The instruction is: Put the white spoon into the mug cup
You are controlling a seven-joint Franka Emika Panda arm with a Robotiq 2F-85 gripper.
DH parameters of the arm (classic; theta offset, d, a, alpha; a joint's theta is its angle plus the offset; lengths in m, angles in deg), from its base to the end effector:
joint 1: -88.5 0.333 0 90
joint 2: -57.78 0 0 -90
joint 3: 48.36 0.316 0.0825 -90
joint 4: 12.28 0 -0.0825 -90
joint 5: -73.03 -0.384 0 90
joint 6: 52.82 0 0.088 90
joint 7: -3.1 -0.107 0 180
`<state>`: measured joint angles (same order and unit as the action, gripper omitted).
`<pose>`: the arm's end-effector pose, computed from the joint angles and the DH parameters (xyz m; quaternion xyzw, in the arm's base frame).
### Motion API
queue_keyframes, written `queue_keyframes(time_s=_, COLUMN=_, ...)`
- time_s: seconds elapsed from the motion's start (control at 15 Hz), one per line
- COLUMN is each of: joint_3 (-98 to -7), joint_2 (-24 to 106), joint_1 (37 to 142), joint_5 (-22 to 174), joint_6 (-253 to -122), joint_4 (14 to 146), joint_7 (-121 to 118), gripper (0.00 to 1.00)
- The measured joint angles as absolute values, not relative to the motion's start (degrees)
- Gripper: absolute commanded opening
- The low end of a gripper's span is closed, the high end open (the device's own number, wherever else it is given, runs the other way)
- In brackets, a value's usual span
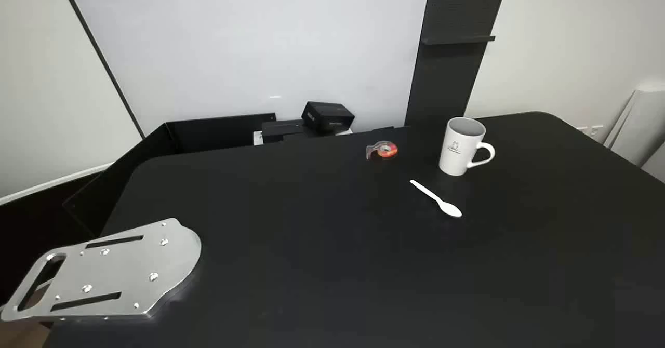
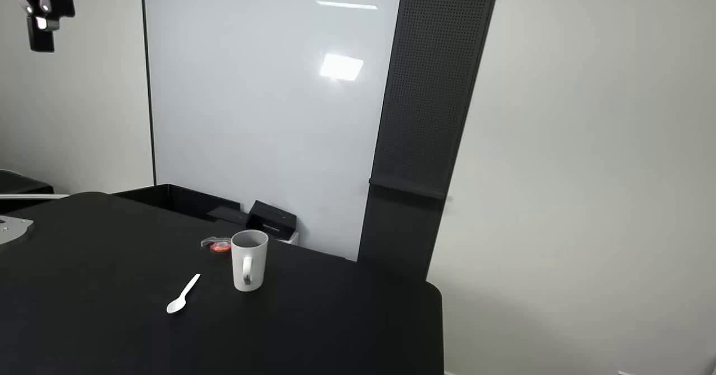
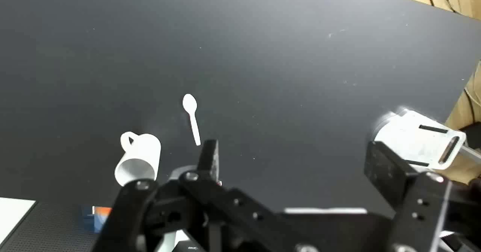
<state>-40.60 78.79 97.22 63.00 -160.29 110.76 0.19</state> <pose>0.4310 0.1484 0.5589 -0.9928 -0.0922 -0.0357 0.0672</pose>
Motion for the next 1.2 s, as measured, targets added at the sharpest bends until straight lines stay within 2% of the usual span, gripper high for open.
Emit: queue_keyframes(time_s=1.2, joint_3=-40.62, joint_2=78.72, joint_1=96.91, joint_5=63.55, joint_6=-161.38, joint_4=111.20, joint_7=0.46, gripper=1.00)
